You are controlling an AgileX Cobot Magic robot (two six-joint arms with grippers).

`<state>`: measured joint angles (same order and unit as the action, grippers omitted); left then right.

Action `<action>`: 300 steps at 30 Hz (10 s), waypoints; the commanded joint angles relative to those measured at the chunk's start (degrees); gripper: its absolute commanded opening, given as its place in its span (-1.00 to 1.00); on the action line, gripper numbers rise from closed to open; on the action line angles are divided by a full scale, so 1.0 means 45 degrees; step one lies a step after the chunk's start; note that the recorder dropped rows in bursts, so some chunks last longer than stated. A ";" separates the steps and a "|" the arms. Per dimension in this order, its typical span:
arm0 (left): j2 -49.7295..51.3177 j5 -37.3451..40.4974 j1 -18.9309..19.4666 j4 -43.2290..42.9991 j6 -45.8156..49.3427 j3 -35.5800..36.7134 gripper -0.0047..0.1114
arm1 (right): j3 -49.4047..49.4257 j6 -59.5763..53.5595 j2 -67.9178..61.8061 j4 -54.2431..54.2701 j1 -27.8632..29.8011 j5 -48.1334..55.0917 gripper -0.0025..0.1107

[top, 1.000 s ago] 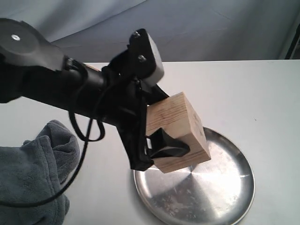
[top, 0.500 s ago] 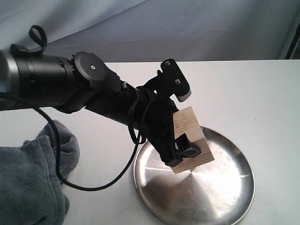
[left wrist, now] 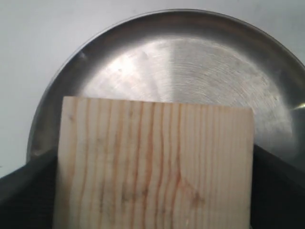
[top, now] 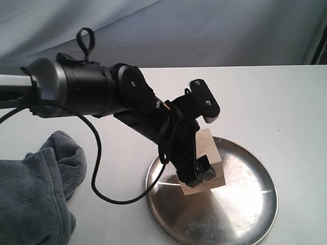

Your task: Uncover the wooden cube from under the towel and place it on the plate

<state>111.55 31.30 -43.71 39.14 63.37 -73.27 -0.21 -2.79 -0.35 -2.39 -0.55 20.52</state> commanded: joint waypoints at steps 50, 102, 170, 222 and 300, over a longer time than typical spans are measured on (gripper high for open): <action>0.1716 0.0736 -0.1232 -0.4732 -0.5420 -0.1998 0.88 | 0.0047 -0.0042 0.0077 0.0061 -0.0024 -0.0118 -0.96; -0.8019 0.3564 -0.1232 -0.8697 -1.2360 -0.1998 -0.92 | 0.0047 -0.0042 0.0077 0.0061 -0.0024 -0.0118 -0.96; -2.0050 -0.5385 0.3804 -1.2098 -1.7781 1.0928 -0.92 | 0.0047 -0.0042 0.0077 0.0061 -0.0024 -0.0118 -0.96; -2.4789 -0.5318 1.0016 -1.2064 -1.8431 1.6089 -0.92 | 0.0047 -0.0042 0.0077 0.0061 -0.0024 -0.0118 -0.96; -2.4789 -0.3575 0.9506 -0.9138 -1.4643 1.6282 -0.92 | 0.0047 -0.0042 0.0077 0.0061 -0.0024 -0.0118 -0.96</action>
<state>0.19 15.23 -0.67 -1.87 -2.71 -0.23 -0.21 -2.79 -0.35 -2.39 -0.55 20.52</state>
